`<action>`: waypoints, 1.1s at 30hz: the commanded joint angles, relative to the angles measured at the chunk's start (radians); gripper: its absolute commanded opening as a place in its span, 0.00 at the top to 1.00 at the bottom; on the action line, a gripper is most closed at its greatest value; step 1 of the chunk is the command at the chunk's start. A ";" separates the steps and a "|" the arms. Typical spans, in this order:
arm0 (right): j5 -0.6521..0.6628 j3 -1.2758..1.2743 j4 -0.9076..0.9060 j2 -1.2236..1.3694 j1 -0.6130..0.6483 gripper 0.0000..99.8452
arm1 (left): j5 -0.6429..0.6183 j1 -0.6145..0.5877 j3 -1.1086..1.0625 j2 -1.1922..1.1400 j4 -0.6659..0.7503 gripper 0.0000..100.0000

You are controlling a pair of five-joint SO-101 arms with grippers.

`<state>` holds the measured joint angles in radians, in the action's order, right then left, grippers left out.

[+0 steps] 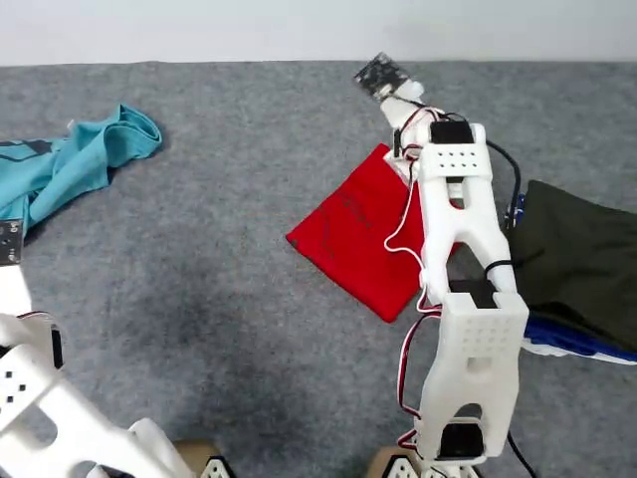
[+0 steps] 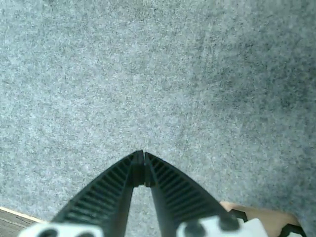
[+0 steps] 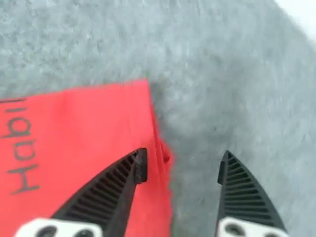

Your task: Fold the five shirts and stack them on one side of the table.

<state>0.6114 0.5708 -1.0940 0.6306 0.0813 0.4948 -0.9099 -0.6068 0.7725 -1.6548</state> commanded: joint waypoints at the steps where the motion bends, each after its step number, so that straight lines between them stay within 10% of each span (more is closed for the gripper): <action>1: -0.161 0.080 -0.137 -0.033 -0.010 0.76 | 0.002 -0.003 0.004 0.009 0.021 1.00; 18: -0.984 0.183 -0.671 -0.127 0.082 0.76 | 0.002 -0.003 0.004 0.009 0.017 1.00; 25: -1.208 0.175 -0.657 -0.059 0.147 0.52 | 0.002 -0.003 0.004 0.012 0.015 1.00; 33: -1.269 0.175 -0.538 0.130 0.143 0.55 | 0.002 -0.005 0.004 0.015 -0.014 1.00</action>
<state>-0.6421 0.7027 -1.6663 0.7365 0.2163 0.4948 -0.9099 -0.6068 0.7725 -1.6548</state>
